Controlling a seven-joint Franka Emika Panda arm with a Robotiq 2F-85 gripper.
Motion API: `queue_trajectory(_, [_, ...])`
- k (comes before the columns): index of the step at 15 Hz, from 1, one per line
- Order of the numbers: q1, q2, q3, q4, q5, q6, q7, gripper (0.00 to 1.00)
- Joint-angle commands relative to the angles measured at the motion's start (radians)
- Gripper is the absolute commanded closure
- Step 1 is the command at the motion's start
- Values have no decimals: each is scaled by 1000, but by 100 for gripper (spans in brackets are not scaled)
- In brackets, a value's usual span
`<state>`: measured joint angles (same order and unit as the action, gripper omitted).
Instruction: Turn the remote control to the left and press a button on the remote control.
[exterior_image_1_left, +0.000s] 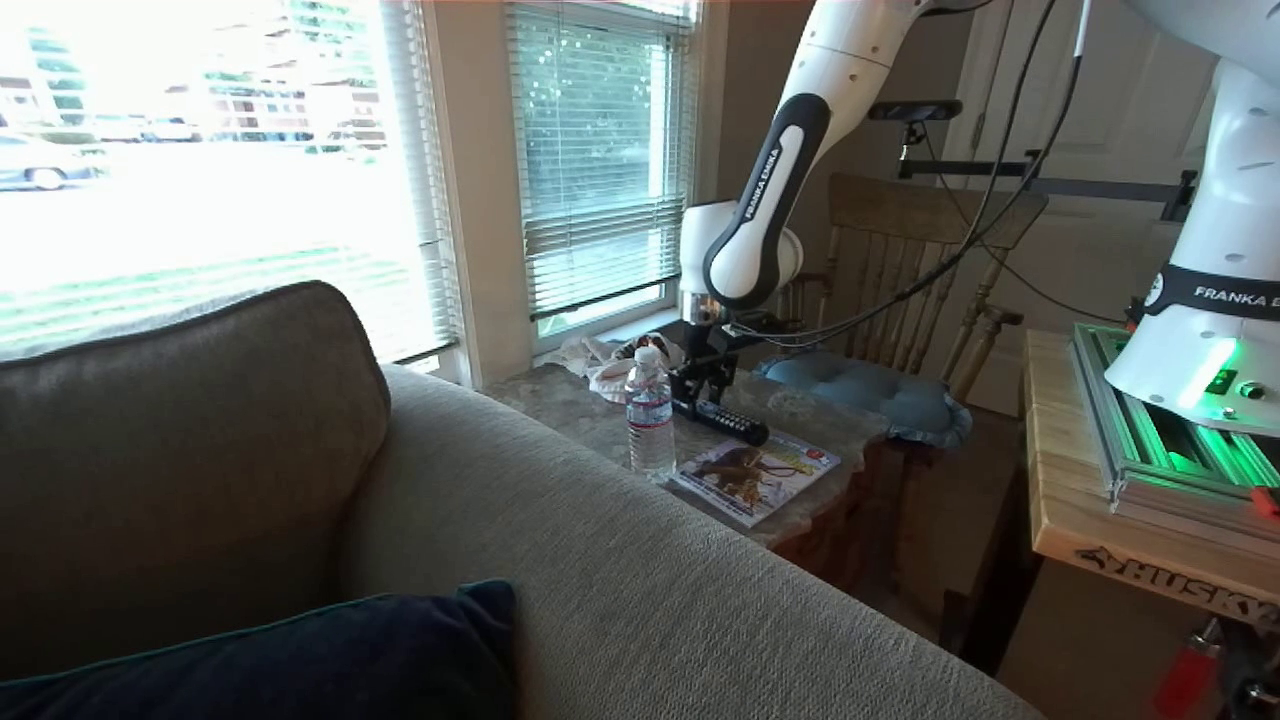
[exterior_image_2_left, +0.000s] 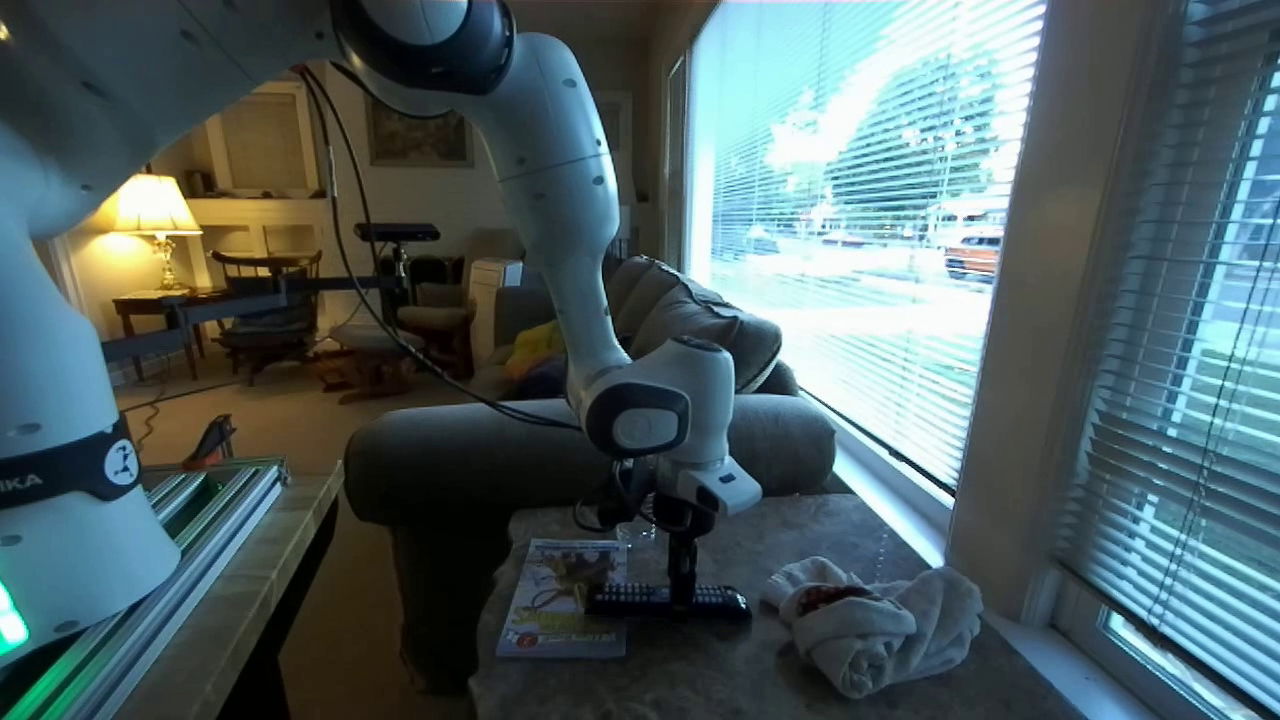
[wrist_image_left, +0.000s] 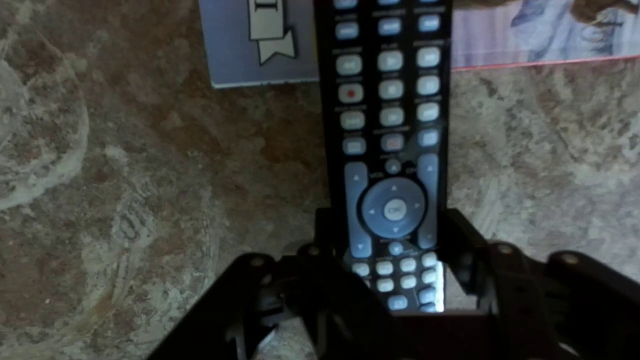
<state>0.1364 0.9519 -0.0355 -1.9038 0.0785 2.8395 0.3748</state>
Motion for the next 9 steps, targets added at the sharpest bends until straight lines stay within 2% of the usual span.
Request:
queue_trajectory(1, [44,20,-34,26,38,13,40,11])
queue_trajectory(3, [50,12,-41,19,38,15,50,0])
queue_trajectory(9, [81,-33,-77,-28,32,37,70,0])
